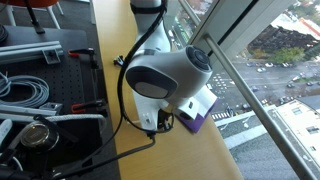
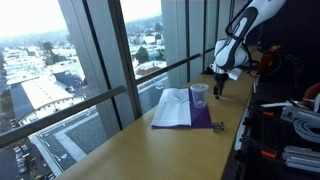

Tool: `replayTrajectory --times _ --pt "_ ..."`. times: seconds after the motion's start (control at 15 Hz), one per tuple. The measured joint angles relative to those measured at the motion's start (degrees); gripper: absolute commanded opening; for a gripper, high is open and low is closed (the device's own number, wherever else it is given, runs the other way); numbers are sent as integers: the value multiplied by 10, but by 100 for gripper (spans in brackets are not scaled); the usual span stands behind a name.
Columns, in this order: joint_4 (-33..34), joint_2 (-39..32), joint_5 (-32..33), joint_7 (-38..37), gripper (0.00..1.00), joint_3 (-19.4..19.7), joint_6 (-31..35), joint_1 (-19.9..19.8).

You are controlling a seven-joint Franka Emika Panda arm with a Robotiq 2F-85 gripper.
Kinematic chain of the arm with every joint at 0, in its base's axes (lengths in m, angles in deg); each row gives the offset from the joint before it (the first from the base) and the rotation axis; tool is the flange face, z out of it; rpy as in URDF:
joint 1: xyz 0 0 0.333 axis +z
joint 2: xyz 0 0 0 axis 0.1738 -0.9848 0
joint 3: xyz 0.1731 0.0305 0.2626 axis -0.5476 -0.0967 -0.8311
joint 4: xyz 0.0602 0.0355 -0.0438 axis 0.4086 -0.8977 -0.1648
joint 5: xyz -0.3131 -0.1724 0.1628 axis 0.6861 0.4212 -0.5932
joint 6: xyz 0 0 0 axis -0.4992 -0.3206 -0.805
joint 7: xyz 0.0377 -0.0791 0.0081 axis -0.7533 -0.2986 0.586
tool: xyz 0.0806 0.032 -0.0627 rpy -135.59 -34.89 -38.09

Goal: Pick up the clear straw and put it through the top hole into the clear plastic cup

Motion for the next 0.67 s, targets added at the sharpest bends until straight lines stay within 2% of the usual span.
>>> replayTrajectory --times 0.27,0.67 --pt "6 0 1 -5 1 0 0 -3" --pt "8 0 2 -16 2 0 0 -3"
